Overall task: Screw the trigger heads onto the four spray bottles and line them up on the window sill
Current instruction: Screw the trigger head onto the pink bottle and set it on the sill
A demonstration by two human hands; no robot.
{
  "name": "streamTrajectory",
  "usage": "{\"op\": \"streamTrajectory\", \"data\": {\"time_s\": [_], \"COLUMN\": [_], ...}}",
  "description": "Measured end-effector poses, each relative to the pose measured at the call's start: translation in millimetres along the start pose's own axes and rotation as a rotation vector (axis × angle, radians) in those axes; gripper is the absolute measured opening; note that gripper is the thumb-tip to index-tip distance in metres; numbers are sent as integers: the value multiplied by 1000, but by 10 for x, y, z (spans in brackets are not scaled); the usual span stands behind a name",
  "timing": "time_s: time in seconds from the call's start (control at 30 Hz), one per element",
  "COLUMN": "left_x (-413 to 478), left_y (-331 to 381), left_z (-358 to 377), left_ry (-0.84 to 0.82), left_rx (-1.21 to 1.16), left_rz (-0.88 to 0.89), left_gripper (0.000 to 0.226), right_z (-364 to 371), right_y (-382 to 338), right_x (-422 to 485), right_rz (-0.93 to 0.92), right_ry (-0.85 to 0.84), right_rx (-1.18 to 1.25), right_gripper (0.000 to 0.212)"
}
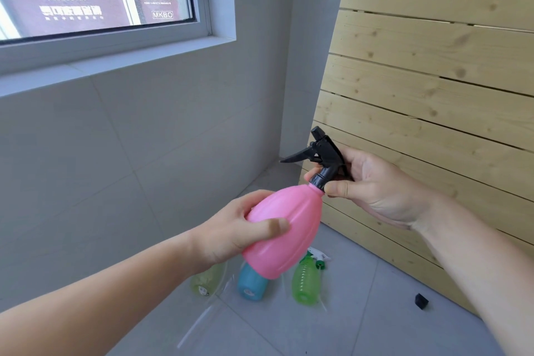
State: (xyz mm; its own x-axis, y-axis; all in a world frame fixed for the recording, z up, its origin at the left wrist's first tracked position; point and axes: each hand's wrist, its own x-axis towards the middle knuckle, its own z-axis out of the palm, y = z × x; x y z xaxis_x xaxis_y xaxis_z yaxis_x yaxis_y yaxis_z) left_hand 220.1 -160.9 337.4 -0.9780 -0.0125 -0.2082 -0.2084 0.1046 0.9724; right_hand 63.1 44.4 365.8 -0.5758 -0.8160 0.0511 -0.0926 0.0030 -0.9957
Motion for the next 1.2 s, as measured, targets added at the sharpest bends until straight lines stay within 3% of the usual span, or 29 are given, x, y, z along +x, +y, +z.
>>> {"op": "streamTrajectory", "data": {"time_s": [0.1,0.2,0.53,0.77,0.93,1.07,1.2], "left_x": [13,20,14,25,57,72,79], "left_y": [-9,22,-40,3,35,32,14], "left_z": [18,9,-55,53,69,100,143], "left_ry": [44,-32,-170,68,27,29,-32], "left_rx": [0,-41,-178,126,-24,-4,-65], "left_rz": [38,14,-101,-33,-193,-229,-275], "left_gripper": [71,66,65,78,50,63,59], "right_z": [6,-24,12,132,206,222,286], "right_y": [-10,-42,-93,-19,59,97,105], "right_x": [5,-19,-58,-18,15,35,46], "right_rz": [-15,-2,-23,59,88,116,118], "right_ry": [28,-51,-131,151,280,292,330], "right_rx": [43,175,47,-160,27,112,135], "right_gripper": [42,33,35,27,27,25,20]}}
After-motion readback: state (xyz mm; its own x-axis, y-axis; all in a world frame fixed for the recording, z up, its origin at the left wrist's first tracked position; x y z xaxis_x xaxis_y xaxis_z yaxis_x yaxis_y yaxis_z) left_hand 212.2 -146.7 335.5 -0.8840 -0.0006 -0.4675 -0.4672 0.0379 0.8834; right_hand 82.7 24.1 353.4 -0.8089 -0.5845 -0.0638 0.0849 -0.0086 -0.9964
